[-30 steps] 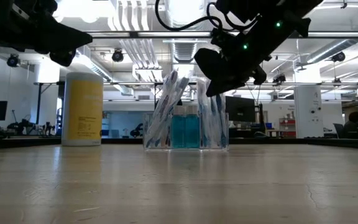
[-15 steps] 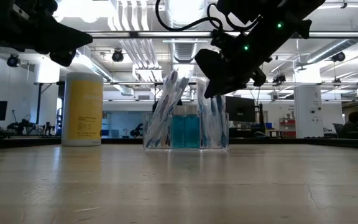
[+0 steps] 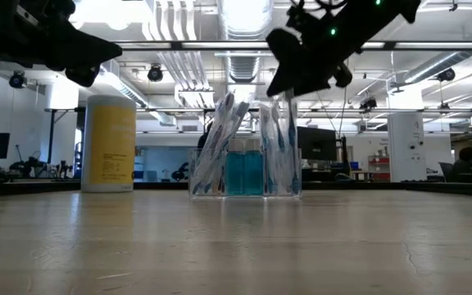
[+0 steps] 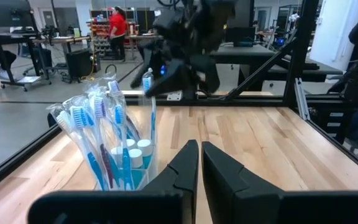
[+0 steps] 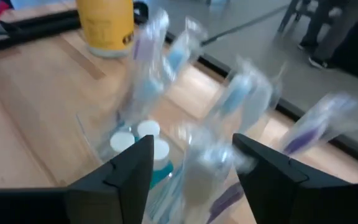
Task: Pick & Place toothbrushing station
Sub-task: Return to Home Position
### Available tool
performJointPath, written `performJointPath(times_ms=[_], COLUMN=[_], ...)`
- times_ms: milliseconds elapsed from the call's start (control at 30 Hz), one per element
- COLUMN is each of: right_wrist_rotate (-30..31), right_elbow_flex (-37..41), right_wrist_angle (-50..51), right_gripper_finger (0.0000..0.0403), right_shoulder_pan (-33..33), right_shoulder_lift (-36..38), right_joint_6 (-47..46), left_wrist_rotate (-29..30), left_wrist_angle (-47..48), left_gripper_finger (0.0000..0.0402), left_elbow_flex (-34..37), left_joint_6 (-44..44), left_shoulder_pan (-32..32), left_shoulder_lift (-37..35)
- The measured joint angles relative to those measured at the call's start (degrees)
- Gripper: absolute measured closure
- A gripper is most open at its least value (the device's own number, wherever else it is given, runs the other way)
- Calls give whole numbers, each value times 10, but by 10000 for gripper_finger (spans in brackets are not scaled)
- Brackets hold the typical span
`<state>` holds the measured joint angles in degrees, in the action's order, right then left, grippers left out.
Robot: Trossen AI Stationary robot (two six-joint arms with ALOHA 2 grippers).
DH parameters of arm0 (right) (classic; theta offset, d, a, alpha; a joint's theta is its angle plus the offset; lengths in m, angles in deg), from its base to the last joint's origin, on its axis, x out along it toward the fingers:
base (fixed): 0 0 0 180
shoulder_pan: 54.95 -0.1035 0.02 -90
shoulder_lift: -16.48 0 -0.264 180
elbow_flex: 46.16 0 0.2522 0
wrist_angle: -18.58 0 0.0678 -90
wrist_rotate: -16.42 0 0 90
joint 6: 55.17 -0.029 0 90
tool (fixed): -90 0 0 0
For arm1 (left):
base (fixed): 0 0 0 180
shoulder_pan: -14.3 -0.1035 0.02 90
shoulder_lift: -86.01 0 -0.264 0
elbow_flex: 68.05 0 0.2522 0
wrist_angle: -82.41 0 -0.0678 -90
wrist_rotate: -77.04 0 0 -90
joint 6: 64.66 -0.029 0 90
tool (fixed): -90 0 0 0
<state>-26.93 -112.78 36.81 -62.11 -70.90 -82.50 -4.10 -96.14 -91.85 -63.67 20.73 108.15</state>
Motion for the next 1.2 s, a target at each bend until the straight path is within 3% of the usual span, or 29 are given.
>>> performJointPath(times_ms=[300, 567, 667, 767, 1000, 1200], right_wrist_rotate=[80, 95, 92, 47, 13, -6], right_elbow_flex=[0, 0, 0, 1, 1, 1], right_wrist_angle=[73, 94, 60, 33, 22, 28], right_gripper_finger=[195, 214, 230, 259, 382, 394], right_shoulder_pan=[-9, -47, -79, -99, -97, -67], right_shoulder_lift=[109, 158, 148, 128, 60, 20], right_joint_6=[26, 82, 145, 186, 152, 139], left_wrist_rotate=[0, 2, 1, -5, -7, -7], left_wrist_angle=[3, 28, 38, 40, 39, 38], left_gripper_finger=[376, 376, 376, 376, 397, 398], left_elbow_flex=[0, 0, 0, 0, -7, -23], left_joint_6=[-1, -15, -40, -60, -65, -65], left_shoulder_pan=[0, 0, 0, 0, 0, 0], left_shoulder_lift=[-7, -8, -8, -8, -15, -26])
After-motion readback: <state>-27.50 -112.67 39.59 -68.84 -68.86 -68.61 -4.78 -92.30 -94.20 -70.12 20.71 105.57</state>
